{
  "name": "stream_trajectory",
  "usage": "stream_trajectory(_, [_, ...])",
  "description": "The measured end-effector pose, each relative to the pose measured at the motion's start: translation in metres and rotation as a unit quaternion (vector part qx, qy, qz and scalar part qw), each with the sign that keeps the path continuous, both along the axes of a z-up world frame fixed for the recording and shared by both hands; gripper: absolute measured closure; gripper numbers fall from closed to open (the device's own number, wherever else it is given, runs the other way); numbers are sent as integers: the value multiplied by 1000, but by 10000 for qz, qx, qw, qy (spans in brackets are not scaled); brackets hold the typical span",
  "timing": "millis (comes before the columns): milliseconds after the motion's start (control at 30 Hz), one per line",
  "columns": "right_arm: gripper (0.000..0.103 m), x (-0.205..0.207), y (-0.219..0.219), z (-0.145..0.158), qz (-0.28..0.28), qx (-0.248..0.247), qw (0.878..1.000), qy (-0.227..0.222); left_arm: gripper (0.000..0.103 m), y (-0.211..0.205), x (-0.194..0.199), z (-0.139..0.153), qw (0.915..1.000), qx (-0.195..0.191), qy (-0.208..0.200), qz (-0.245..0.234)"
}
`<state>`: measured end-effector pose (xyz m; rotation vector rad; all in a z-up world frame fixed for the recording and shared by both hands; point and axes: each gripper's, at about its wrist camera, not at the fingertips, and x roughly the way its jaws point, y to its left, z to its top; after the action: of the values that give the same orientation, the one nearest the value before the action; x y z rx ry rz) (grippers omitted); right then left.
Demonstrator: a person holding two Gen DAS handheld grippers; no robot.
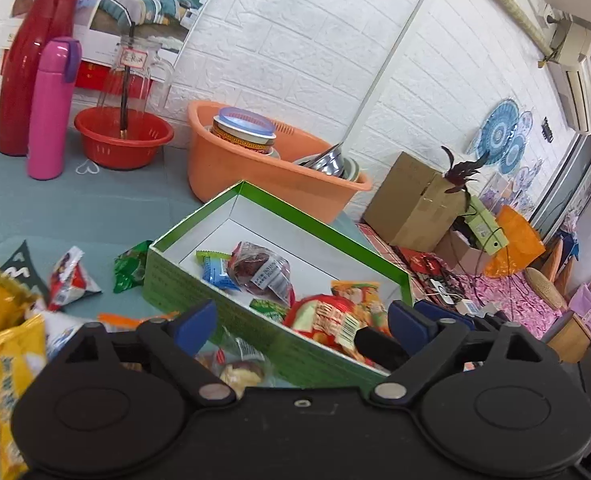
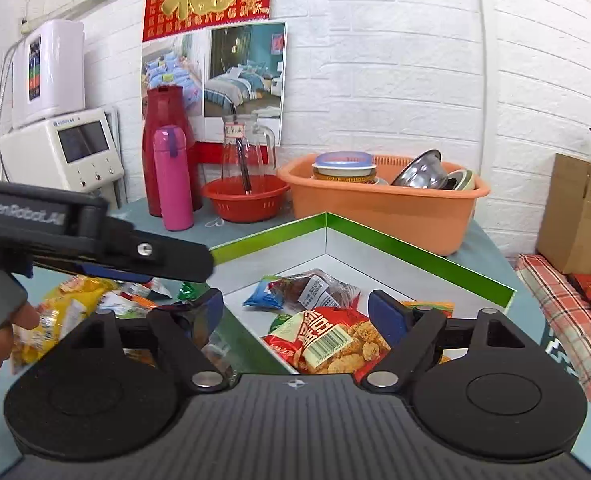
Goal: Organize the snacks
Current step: 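Carry the date bag into the green box and open the left gripper, then grasp the red snack bag with the left gripper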
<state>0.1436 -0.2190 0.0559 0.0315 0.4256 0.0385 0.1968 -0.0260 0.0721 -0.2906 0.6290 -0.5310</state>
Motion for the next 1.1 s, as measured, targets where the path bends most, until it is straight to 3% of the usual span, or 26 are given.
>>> stream_trajectory(200, [0, -43, 6, 26, 382, 738, 9965, 35, 0, 30, -57, 19, 9994, 258, -107, 214])
stream_trajectory(333, [0, -62, 16, 29, 722, 1103, 9911, 174, 0, 58, -87, 15, 9985, 286, -47, 456])
stream_trajectory(567, [0, -74, 47, 2, 1229, 931, 9870, 457, 0, 99, -112, -28, 9960, 56, 411, 795])
stream_trajectory(833, [0, -39, 75, -38, 1491, 1009, 9767, 1166, 0, 122, -96, -71, 9912, -115, 932, 937])
stream_trajectory(900, [0, -30, 82, -46, 1532, 1005, 9742, 1317, 11, 125, -91, -79, 9901, -178, 1046, 919])
stream_trajectory(967, [2, -19, 88, -56, 1567, 1045, 9707, 1491, 11, 127, -88, -83, 9894, -210, 1086, 944])
stream_trajectory(1067, [15, -8, 89, -69, 1521, 1296, 9658, 1654, 20, 128, -82, -88, 9885, -193, 1131, 979])
stream_trajectory(1100, [22, -7, 88, -72, 1522, 1410, 9637, 1680, 29, 127, -80, -90, 9884, -198, 1158, 960])
